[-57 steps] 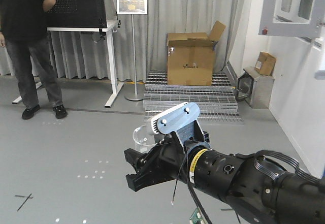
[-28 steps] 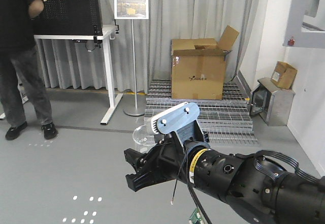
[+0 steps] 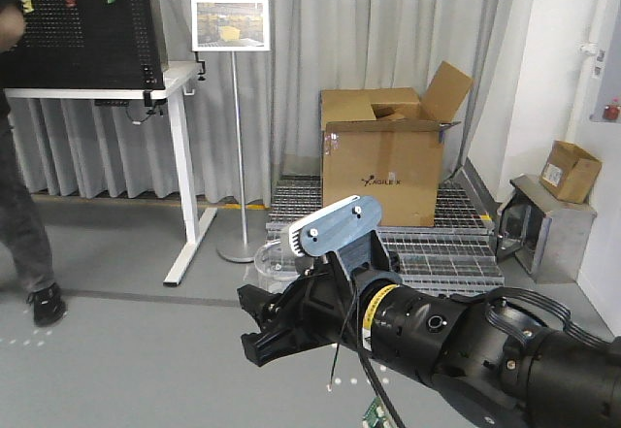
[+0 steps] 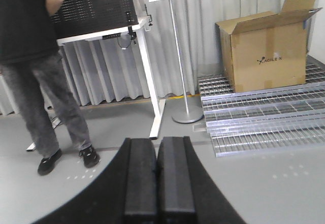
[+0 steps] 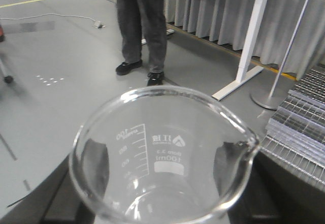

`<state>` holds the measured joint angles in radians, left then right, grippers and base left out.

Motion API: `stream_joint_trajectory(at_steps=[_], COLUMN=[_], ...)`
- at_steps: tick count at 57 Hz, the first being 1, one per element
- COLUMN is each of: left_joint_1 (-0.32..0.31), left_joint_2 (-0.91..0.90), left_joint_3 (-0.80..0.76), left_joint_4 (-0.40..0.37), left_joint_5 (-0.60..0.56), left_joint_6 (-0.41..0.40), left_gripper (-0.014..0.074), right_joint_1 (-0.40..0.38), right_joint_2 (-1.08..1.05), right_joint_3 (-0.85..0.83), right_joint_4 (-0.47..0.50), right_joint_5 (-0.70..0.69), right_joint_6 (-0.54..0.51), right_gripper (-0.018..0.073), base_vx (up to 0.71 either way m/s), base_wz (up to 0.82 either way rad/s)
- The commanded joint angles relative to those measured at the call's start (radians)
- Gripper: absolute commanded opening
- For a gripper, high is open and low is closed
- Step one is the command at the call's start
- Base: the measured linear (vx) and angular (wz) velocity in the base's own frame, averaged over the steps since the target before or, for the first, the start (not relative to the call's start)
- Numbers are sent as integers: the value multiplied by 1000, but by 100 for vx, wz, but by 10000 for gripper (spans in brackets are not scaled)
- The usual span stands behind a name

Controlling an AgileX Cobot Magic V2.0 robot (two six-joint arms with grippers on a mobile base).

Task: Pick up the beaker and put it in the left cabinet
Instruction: 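Hold the beaker in the right gripper while the base drives to the cabinet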

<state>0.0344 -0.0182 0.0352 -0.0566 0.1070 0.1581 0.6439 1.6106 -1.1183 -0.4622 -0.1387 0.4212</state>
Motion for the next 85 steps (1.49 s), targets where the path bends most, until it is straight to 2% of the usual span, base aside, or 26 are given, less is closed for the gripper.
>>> stream_joint_trajectory(at_steps=[1,46,85], left_joint_1=[0,0,0], left_joint_2=[-11,-11,-11], left_joint_3=[-18,-18,-18], left_joint_4=[-5,-5,-5], left_joint_5=[-88,-88,-88], left_joint_6=[-2,-2,-2], left_gripper=[-6,-6,-6], right_joint_1=[-7,-7,-7], right_joint_2=[-45,-37,-37], right_joint_3=[-33,-33,-33], right_joint_4=[5,5,5], right_joint_5=[-75,-75,-75], right_joint_6=[0,0,0], right_gripper=[-8,-8,-8], base_vx=[67,62,42], base_wz=[-5,-9,-58])
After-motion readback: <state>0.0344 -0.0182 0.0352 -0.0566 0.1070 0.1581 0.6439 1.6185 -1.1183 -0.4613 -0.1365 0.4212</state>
